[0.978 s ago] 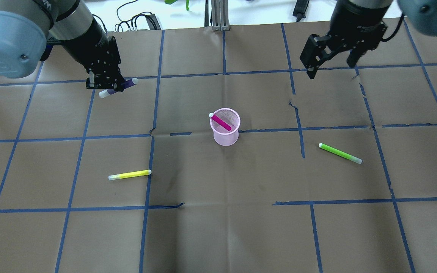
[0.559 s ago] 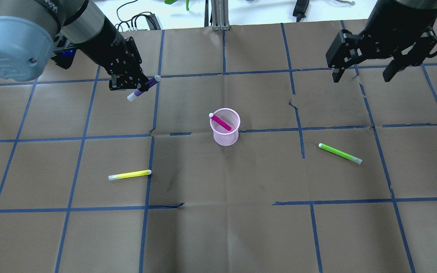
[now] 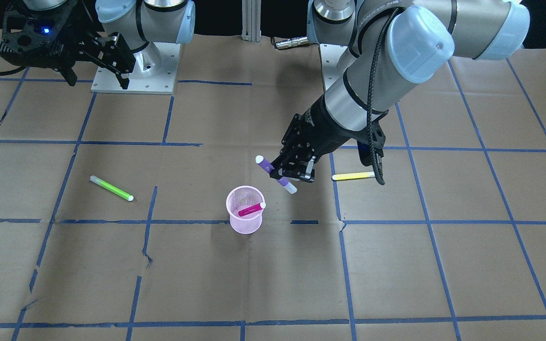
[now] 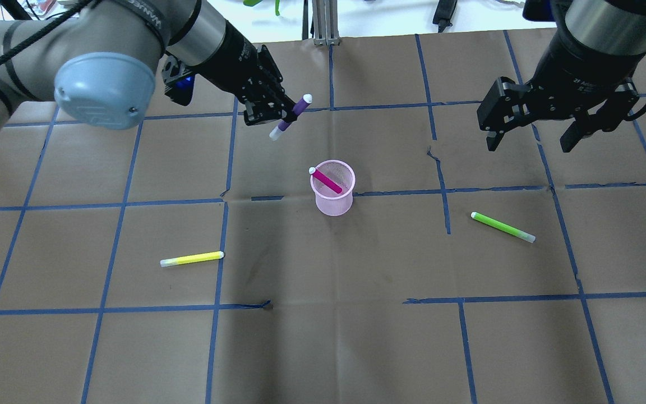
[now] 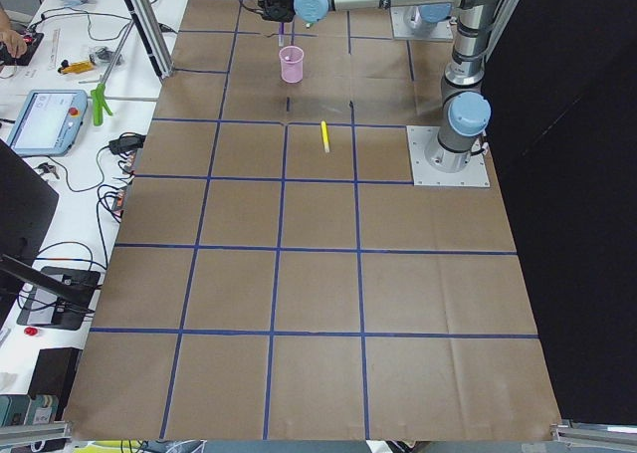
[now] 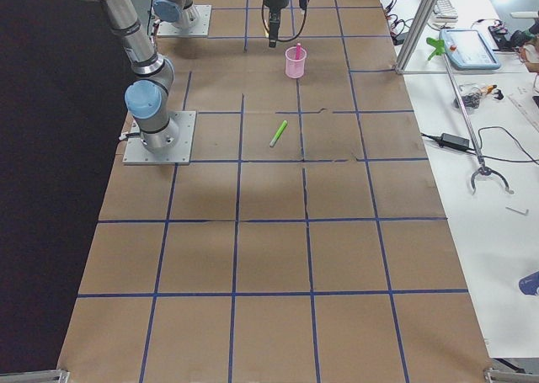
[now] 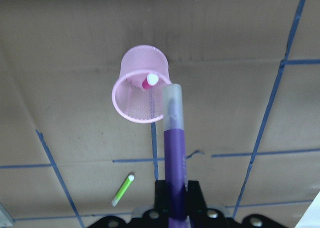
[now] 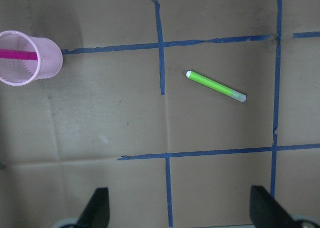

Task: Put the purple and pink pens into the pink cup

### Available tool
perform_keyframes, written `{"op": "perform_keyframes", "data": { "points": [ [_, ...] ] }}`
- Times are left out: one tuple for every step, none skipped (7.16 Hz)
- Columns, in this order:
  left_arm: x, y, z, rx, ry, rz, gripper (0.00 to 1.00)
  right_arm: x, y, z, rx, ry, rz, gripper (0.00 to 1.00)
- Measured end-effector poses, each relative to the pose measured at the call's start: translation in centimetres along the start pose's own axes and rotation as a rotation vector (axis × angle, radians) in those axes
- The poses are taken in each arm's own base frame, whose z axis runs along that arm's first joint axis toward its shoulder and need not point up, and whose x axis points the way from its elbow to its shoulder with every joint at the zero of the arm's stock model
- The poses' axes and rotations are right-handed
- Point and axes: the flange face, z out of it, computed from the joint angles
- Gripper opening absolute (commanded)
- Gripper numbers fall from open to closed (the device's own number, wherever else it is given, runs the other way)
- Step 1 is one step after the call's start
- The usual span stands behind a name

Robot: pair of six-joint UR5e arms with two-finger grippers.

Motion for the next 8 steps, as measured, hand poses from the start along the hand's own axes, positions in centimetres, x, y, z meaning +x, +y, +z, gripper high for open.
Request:
{"op": "perform_keyframes", "data": {
  "points": [
    [-0.2, 1.2, 1.0, -0.069, -0.014, 0.000, 0.01, -0.2, -0.3, 0.6, -0.002, 0.000, -0.014, 1.00],
    [-0.7, 2.0, 2.1, -0.132, -0.030, 0.002, 0.01, -0.4, -0.7, 1.0, 0.007, 0.000, -0.036, 1.00],
    [-1.5, 1.9, 3.5, -0.178, -0.033, -0.003, 0.01, -0.6, -1.0, 1.1, 0.020, -0.001, -0.058, 1.00],
    [-2.6, 1.1, 5.4, -0.196, -0.020, -0.012, 0.01, -0.7, -1.1, 1.1, 0.024, -0.005, -0.069, 1.00],
    [-3.7, 0.1, 7.1, -0.198, 0.010, -0.015, 0.01, -0.8, -1.1, 1.2, 0.022, -0.008, -0.077, 1.00],
    [-4.3, -0.7, 8.2, -0.193, 0.037, -0.013, 0.01, -0.9, -1.0, 1.3, 0.019, -0.010, -0.083, 1.00],
    [-4.4, -1.3, 9.1, -0.189, 0.045, -0.012, 0.01, -1.0, -0.9, 1.4, 0.016, -0.008, -0.088, 1.00],
    [-4.5, -1.8, 9.7, -0.185, 0.042, -0.014, 0.01, -1.1, -0.9, 1.3, 0.015, -0.003, -0.092, 1.00]
  ]
}}
